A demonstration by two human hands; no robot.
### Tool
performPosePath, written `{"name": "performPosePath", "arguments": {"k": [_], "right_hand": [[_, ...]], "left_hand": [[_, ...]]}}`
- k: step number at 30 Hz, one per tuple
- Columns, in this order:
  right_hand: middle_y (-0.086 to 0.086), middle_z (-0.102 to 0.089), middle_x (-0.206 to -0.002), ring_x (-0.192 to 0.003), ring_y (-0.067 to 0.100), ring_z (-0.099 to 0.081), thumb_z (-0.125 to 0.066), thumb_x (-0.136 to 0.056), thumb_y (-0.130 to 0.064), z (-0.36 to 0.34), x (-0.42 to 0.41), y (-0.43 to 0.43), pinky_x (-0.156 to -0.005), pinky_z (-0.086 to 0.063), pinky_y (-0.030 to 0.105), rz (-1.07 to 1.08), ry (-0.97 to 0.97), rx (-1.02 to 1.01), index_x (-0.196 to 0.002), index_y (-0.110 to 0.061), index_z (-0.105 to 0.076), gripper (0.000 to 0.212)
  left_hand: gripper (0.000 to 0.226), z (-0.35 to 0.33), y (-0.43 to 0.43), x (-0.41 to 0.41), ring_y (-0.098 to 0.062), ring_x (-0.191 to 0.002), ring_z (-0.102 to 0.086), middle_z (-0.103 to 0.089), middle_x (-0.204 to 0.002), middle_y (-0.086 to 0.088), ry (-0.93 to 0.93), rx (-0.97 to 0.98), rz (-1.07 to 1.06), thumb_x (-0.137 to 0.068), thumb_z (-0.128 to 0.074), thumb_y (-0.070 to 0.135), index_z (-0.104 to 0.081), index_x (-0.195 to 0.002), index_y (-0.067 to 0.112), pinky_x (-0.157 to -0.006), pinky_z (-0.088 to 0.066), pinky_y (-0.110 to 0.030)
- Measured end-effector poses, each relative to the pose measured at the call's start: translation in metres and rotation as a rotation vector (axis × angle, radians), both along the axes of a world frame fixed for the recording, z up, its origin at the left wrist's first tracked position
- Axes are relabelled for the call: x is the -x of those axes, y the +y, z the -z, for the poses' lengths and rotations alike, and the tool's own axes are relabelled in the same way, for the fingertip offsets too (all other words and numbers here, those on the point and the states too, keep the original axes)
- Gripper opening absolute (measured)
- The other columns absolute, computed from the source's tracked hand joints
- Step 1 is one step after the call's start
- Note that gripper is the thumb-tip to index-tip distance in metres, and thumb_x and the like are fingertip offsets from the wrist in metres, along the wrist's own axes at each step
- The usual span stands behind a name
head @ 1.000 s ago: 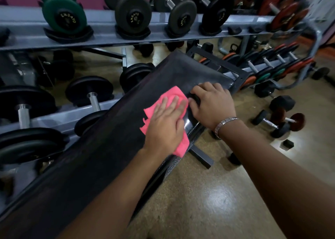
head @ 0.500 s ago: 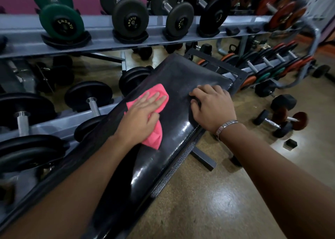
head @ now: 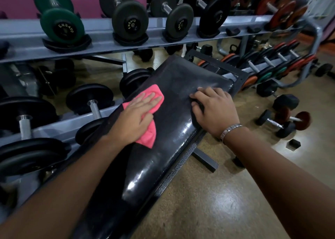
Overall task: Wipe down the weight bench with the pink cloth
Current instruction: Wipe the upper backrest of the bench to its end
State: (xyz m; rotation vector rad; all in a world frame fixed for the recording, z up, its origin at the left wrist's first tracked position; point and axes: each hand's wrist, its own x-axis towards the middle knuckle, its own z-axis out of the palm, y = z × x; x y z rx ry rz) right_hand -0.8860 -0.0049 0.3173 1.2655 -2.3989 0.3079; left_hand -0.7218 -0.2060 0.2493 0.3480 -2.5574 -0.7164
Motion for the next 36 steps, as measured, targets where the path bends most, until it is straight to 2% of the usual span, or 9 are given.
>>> {"name": "performPosePath", "arguments": {"k": [4, 8, 11, 15, 20, 24, 30, 34, 36], "right_hand": [[-0.005, -0.062, -0.124, -0.115, 0.027, -0.052, -0.048, -0.092, -0.039, 0.000, -0.002, -0.004, -0.101, -0.036, 0.045, 0.013, -0.021, -0.014, -0.115, -0.031, -0.063, 0.028], [-0.006, -0.061, -0.128, -0.119, 0.026, -0.051, -0.049, -0.093, -0.039, 0.001, 0.003, 0.003, -0.103, -0.036, 0.045, -0.021, -0.027, 0.002, -0.119, -0.031, -0.064, 0.031], [-0.004, -0.063, -0.127, -0.118, 0.027, -0.053, -0.051, -0.092, -0.038, 0.003, 0.001, -0.001, -0.102, -0.037, 0.045, -0.015, -0.012, 0.023, -0.116, -0.029, -0.065, 0.029], [-0.003, -0.063, -0.126, -0.117, 0.027, -0.053, -0.052, -0.091, -0.037, 0.003, 0.003, 0.001, -0.102, -0.038, 0.046, -0.030, -0.028, 0.044, -0.114, -0.029, -0.066, 0.028], [-0.005, -0.061, -0.132, -0.125, 0.024, -0.049, -0.048, -0.094, -0.039, 0.008, 0.000, 0.003, -0.107, -0.036, 0.047, -0.022, -0.026, 0.054, -0.118, -0.031, -0.065, 0.031], [-0.005, -0.063, -0.128, -0.120, 0.026, -0.052, -0.049, -0.091, -0.039, 0.008, 0.000, 0.002, -0.104, -0.036, 0.046, -0.029, -0.024, 0.056, -0.115, -0.030, -0.067, 0.031], [-0.006, -0.065, -0.123, -0.114, 0.026, -0.054, -0.053, -0.090, -0.039, 0.004, 0.004, 0.001, -0.099, -0.038, 0.046, -0.048, 0.004, 0.070, -0.112, -0.030, -0.068, 0.029], [-0.006, -0.065, -0.123, -0.114, 0.026, -0.054, -0.052, -0.090, -0.040, 0.007, 0.004, 0.000, -0.099, -0.038, 0.046, -0.033, 0.001, 0.071, -0.111, -0.030, -0.068, 0.029], [-0.006, -0.064, -0.125, -0.115, 0.026, -0.053, -0.051, -0.090, -0.041, 0.009, 0.006, 0.004, -0.100, -0.037, 0.046, -0.039, -0.005, 0.077, -0.113, -0.030, -0.068, 0.030]], "left_hand": [[0.059, -0.013, -0.012, 0.022, -0.013, -0.153, -0.025, -0.036, -0.162, 0.001, 0.033, -0.053, -0.165, -0.094, -0.038, 0.019, -0.044, -0.152, 0.029, -0.128, -0.012, -0.034], [0.062, 0.000, 0.008, 0.011, -0.005, -0.152, -0.020, -0.032, -0.159, 0.010, 0.070, 0.053, -0.044, -0.091, -0.035, 0.017, -0.045, -0.151, 0.030, -0.128, -0.009, -0.029], [0.061, -0.009, -0.016, 0.016, -0.009, -0.153, -0.024, -0.037, -0.159, 0.011, 0.055, -0.027, -0.075, -0.092, -0.035, 0.020, -0.046, -0.149, 0.038, -0.128, -0.015, -0.035], [0.056, -0.025, 0.001, 0.046, -0.006, -0.150, -0.027, -0.039, -0.159, 0.006, 0.094, -0.083, -0.202, -0.097, -0.037, 0.013, -0.049, -0.149, 0.030, -0.125, -0.008, -0.022], [0.057, -0.013, -0.003, 0.043, -0.004, -0.150, -0.024, -0.037, -0.159, 0.013, 0.091, -0.029, -0.228, -0.095, -0.034, 0.023, -0.047, -0.149, 0.039, -0.126, -0.012, -0.032], [0.054, -0.032, -0.011, 0.077, -0.008, -0.151, -0.028, -0.038, -0.161, 0.010, 0.067, -0.105, -0.351, -0.099, -0.032, 0.026, -0.046, -0.150, 0.031, -0.123, -0.027, -0.040], [0.058, -0.029, -0.023, 0.065, -0.008, -0.152, -0.025, -0.035, -0.162, 0.004, 0.063, 0.024, -0.089, -0.096, -0.032, 0.018, -0.046, -0.151, 0.028, -0.127, -0.014, -0.030], [0.055, -0.039, -0.018, 0.085, -0.008, -0.152, -0.025, -0.035, -0.162, 0.006, 0.090, -0.082, -0.216, -0.098, -0.034, 0.019, -0.047, -0.151, 0.029, -0.126, -0.016, -0.029], [0.057, -0.036, -0.004, 0.084, -0.009, -0.152, -0.025, -0.037, -0.161, 0.003, 0.112, -0.032, -0.125, -0.096, -0.032, 0.018, -0.048, -0.151, 0.023, -0.127, -0.012, -0.027]]}}
